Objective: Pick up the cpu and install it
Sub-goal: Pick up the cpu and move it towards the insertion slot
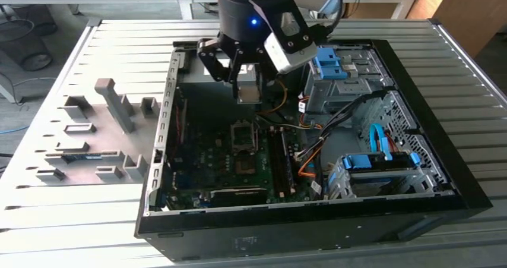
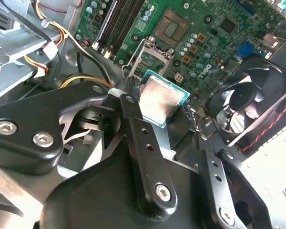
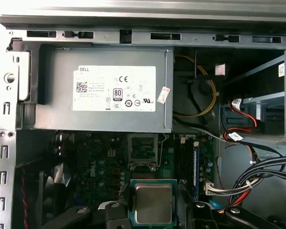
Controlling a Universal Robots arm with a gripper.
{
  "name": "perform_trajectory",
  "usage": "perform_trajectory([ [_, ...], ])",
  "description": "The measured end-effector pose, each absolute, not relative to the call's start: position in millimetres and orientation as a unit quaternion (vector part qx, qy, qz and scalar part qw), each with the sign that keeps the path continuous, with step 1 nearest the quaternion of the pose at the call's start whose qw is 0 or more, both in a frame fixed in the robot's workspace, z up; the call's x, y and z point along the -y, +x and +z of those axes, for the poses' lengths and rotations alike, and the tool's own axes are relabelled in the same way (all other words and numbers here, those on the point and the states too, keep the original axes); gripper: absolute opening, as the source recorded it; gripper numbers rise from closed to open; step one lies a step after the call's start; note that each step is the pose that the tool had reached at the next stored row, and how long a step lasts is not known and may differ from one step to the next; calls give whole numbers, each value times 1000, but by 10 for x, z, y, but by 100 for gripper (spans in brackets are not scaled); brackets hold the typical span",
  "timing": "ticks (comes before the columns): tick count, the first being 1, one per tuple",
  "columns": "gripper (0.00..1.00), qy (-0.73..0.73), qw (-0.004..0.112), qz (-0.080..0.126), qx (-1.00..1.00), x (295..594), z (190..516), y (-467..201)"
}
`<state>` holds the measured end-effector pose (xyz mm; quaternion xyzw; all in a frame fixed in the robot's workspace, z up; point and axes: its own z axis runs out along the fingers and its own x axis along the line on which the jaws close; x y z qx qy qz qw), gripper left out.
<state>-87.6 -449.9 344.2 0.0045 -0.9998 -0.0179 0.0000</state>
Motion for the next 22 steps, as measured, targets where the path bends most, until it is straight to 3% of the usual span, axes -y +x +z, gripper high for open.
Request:
perform_trajectory([
  [22,47,5,0,-11,1000,4513,3262,-796],
])
